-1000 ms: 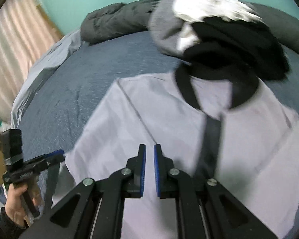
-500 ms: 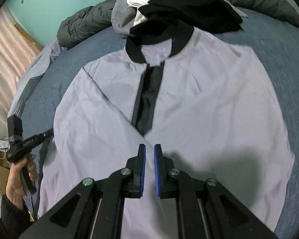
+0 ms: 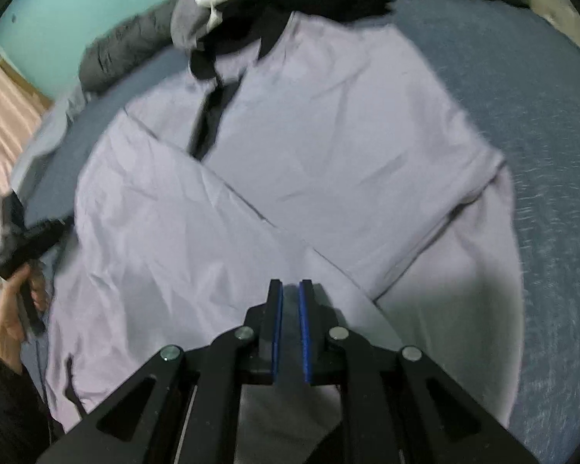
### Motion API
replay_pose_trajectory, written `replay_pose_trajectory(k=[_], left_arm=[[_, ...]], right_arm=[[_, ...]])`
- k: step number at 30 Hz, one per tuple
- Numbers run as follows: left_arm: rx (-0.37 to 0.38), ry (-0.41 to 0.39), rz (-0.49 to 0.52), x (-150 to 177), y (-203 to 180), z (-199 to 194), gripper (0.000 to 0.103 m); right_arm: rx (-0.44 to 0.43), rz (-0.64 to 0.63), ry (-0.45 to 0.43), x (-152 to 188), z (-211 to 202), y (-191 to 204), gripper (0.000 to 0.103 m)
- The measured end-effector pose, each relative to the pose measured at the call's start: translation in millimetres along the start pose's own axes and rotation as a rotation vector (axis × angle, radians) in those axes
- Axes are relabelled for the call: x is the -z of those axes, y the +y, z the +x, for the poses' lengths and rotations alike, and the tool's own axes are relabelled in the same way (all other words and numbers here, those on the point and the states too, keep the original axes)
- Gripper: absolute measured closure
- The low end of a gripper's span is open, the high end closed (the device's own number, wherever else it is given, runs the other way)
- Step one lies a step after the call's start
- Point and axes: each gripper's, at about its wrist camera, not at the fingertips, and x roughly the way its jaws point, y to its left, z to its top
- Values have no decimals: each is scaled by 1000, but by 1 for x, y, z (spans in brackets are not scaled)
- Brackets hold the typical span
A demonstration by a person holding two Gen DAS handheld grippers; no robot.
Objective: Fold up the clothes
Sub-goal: 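Grasp the folded jacket hem with the left gripper and hold it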
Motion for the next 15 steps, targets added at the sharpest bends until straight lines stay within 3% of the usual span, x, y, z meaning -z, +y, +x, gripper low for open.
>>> replay_pose_trajectory(k=[4,7,11,15], left_arm=[[-10,-2,8,0,-2,-1,91],[-16,-1,14,1,-2,-2,90],[-18,1,11,2,-1,-4,89],[-22,-1,6,3,0,-5,89]], right_arm=[[-38,-21,-49,9,-19,14,95],[-18,-107,5,24,-9,35,95],[34,-128,49,40,3,39,95],[9,-118,-47,40,-22,53,95]])
